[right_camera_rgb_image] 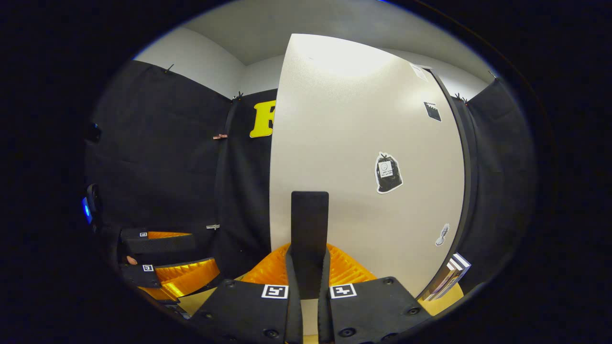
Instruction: Open the cabinet door with the right hand, grasp the bottle in the cabinet with the left hand and place it on the coaster, then close the cabinet door with the right hand.
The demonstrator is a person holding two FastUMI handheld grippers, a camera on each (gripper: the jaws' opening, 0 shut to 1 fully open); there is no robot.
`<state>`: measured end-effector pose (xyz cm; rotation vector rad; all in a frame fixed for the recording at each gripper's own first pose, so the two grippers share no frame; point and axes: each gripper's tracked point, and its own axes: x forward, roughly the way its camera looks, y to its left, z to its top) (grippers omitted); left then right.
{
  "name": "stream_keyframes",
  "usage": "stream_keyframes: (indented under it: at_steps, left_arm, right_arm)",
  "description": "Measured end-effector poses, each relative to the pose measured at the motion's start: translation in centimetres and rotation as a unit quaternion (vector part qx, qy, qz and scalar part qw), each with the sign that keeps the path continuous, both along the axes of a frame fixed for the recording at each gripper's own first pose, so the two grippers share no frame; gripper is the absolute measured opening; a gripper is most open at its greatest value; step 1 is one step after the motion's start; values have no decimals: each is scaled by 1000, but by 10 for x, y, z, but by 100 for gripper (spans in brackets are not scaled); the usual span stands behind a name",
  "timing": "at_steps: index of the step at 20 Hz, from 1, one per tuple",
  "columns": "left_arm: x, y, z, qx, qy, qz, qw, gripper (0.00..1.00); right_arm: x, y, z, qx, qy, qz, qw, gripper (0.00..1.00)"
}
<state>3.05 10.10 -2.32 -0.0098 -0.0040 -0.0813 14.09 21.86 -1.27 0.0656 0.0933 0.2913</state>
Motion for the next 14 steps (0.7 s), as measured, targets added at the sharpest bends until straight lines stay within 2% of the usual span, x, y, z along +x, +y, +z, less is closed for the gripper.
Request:
stream_keyframes:
  at_steps: [7,8,9,14]
  left_arm:
    - [1,-55,20,1,-18,-14,1000,95]
    - [0,-61,22,3,-21,-15,1000,98]
    - [0,-68,23,5,-22,-16,1000,94]
    - [1,-110,21,4,-17,-33,999,94]
  right_arm:
    - [-65,-59,8,17,6,24,1000,17]
    - [-73,-67,10,17,6,24,1000,17]
    - [-80,-76,10,19,6,23,1000,17]
    - [-106,-120,16,18,4,0,1000,16]
